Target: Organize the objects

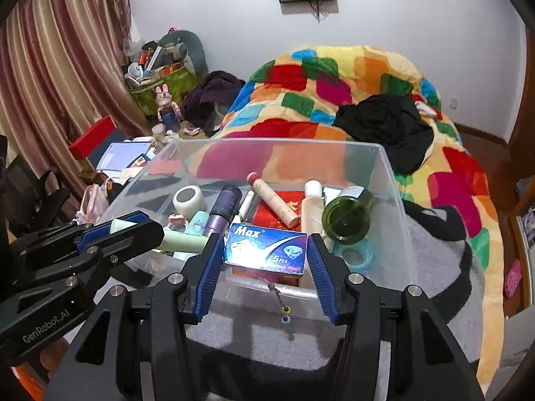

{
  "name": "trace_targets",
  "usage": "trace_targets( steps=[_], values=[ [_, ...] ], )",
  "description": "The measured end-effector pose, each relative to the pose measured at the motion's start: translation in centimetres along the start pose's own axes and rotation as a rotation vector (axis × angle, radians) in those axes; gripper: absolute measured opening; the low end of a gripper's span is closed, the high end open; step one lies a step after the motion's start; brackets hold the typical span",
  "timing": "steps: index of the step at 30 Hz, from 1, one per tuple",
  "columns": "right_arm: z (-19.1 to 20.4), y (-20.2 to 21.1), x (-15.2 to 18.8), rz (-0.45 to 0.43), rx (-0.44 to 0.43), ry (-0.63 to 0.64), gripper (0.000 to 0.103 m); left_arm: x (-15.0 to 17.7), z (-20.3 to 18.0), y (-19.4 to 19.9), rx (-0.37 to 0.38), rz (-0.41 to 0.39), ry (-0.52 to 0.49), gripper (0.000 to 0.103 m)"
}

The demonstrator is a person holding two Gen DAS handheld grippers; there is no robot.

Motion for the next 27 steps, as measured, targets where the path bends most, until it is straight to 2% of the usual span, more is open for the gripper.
trace_targets(
  steps=[5, 9, 15, 19, 24, 27],
  values=[
    [-0.2, 1.4, 0.1, -0.017, -0.012, 0.01, 0.048, 0.1, -0.1, 0.5, -0.001, -0.011, -0.005, 0.018],
    [-0.3, 2.8, 0.1, -0.043, -0.027, 0.015, 0.053, 0.0, -0.2, 1.7, -0.013, -0.048, -0.007, 0.037],
    [-0.7, 5.4, 0.7, -0.102, -0.034, 0.022, 0.057, 0.3, -0.5, 4.0, -0.019, -0.115, -0.017, 0.058],
    [-1.1, 6.3, 1.3, -0.127, -0.024, 0.018, 0.068, 0.9, -1.0, 4.8, -0.017, -0.135, -0.036, 0.067],
    [-1.5, 7.2, 2.1, -0.15, -0.027, 0.01, 0.07, 1.8, -1.5, 5.0, -0.02, -0.138, -0.04, 0.077],
    [-1.7, 7.4, 2.6, -0.159, -0.024, 0.009, 0.078, 2.2, -1.2, 5.0, -0.011, -0.139, -0.015, 0.081]
  ],
)
Point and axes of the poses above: each gripper's, at about its wrist camera, not at the fingertips, and y roughly against the way its jaws point, z to its left, x to its underside, the point moved 3 cm from there along -y, roughly the way its jaws point, and after that the axes turned 3 degrees about x, right-handed, at the moved point
